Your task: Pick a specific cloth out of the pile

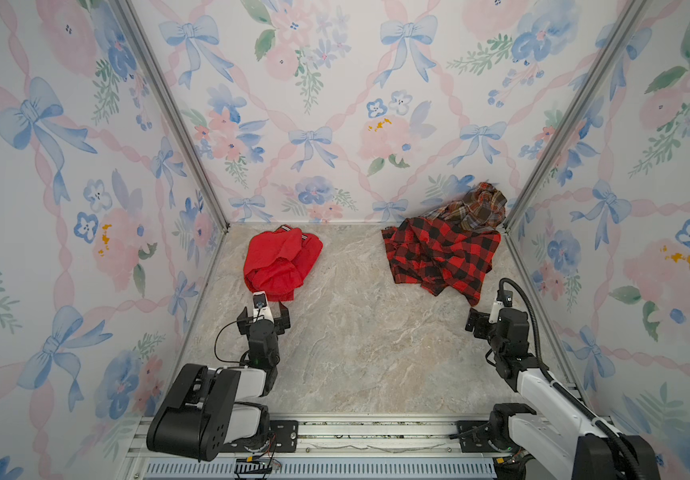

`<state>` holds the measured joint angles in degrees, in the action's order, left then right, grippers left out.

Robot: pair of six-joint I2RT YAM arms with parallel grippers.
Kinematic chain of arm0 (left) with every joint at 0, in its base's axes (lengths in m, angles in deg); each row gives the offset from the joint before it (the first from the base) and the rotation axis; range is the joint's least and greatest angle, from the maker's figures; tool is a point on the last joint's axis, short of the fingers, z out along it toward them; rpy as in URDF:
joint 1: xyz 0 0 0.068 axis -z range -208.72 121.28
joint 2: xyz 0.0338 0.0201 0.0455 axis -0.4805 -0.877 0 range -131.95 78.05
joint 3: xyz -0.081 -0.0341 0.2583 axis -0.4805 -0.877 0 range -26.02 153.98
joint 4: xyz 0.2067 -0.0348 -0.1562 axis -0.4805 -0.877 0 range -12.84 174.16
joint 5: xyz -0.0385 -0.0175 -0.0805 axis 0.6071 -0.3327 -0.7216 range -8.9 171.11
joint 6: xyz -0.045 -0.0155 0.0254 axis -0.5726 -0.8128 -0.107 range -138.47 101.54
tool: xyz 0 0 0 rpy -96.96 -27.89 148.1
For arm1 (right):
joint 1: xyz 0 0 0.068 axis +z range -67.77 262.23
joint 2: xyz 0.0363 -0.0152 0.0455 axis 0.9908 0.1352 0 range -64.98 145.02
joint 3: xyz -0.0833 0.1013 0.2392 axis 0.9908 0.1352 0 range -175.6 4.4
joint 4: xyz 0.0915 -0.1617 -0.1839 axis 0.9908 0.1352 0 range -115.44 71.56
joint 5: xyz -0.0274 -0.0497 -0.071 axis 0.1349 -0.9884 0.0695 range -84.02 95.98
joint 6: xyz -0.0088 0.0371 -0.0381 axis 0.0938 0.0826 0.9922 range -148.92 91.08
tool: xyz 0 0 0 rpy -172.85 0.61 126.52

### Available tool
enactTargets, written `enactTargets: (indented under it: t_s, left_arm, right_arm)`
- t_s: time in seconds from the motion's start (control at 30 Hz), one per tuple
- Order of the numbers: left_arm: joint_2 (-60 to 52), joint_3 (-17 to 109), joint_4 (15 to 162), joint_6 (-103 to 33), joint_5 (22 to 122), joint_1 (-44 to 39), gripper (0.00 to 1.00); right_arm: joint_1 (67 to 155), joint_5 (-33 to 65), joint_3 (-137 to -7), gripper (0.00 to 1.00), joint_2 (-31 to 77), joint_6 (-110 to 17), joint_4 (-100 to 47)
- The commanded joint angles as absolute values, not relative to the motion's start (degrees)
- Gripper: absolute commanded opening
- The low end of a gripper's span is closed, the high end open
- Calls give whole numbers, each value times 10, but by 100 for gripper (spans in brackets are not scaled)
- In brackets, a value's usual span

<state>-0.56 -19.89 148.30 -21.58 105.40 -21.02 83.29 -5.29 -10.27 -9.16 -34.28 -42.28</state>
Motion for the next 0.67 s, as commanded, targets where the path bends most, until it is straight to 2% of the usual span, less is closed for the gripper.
enactTargets:
  t_s: [0.0,0.03,0.07,0.1,0.17,0.3,0.43,0.47,0.53,0.63]
  left_arm:
    - [-125,-171,1657,-192,998,-229,98]
    - [-144,-163,1661,-174,1010,-220,98]
    - [-113,-151,1582,-181,1016,-209,98]
    - [-100,-151,1572,-184,991,-216,98]
    - [-127,-148,1607,-176,976,-223,98]
    - [-116,-146,1582,-188,993,-224,98]
    - [-122,-138,1577,-194,1001,-226,98]
    - [-124,-135,1577,-194,1000,-227,98]
    - [-122,-130,1561,-201,987,-235,98]
    - [-119,-133,1560,-202,988,-235,98]
  right_arm:
    - [829,-33,-69,97,-49,-331,-629]
    - [829,-28,-64,97,-29,-329,-670]
    - [829,-28,-69,97,-14,-326,-683]
    - [829,-28,-79,97,3,-322,-684]
    - [829,-28,-105,97,39,-309,-684]
    - [830,13,-128,97,115,-298,-748]
    - [848,30,-113,97,252,-286,-925]
    - [856,26,-115,97,255,-276,-933]
    - [875,-10,-171,97,222,-260,-768]
    - [857,-36,-176,97,240,-292,-789]
